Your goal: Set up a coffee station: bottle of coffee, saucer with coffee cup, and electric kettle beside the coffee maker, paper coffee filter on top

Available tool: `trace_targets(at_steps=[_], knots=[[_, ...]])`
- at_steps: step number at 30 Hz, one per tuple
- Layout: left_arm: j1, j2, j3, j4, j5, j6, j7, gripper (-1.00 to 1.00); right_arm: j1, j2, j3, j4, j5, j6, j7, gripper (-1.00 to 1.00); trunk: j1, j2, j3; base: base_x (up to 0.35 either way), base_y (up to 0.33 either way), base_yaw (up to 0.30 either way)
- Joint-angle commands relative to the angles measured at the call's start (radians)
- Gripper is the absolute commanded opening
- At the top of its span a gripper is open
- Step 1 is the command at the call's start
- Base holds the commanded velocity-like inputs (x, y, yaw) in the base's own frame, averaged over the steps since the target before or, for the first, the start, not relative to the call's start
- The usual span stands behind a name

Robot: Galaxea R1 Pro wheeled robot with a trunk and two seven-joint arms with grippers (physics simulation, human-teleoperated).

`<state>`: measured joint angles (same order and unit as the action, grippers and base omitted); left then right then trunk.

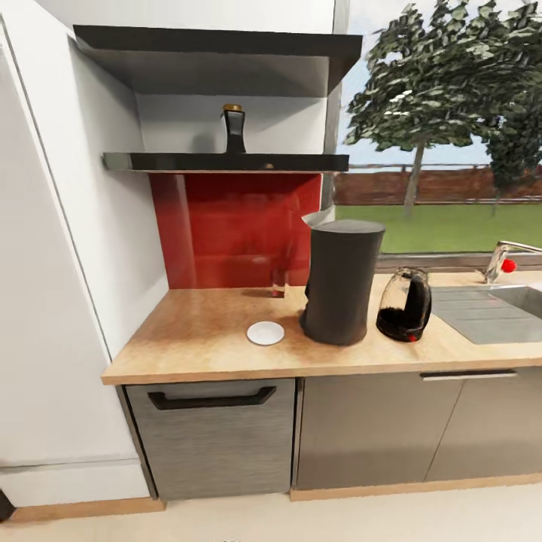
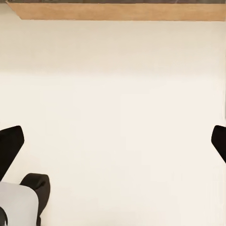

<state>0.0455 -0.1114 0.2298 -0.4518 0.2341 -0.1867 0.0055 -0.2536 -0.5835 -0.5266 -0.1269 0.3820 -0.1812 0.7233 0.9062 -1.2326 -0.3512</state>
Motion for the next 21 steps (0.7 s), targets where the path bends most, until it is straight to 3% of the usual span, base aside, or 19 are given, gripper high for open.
trace_targets(at_steps=[1, 13, 21], knots=[[0.001, -0.001, 0.0, -0.002, 0.008, 0.0, 0.001, 1.0, -0.001, 0.0, -0.007, 0.001, 0.011, -0.006, 0.001, 1.0, 0.0, -0.001, -0.001, 0.0, -0.302, 0.272], [0.001, -0.001, 0.0, -0.003, 0.009, 0.0, 0.001, 1.0, -0.001, 0.001, -0.007, 0.001, 0.012, -0.006, 0.0, 1.0, 0.0, -0.001, -0.001, 0.023, -0.294, 0.272], [0.001, -0.001, 0.0, -0.005, 0.009, -0.001, -0.001, 1.0, -0.001, 0.001, -0.007, 0.001, 0.012, -0.006, 0.001, 1.0, 0.0, -0.001, -0.001, 0.023, -0.078, 0.11]])
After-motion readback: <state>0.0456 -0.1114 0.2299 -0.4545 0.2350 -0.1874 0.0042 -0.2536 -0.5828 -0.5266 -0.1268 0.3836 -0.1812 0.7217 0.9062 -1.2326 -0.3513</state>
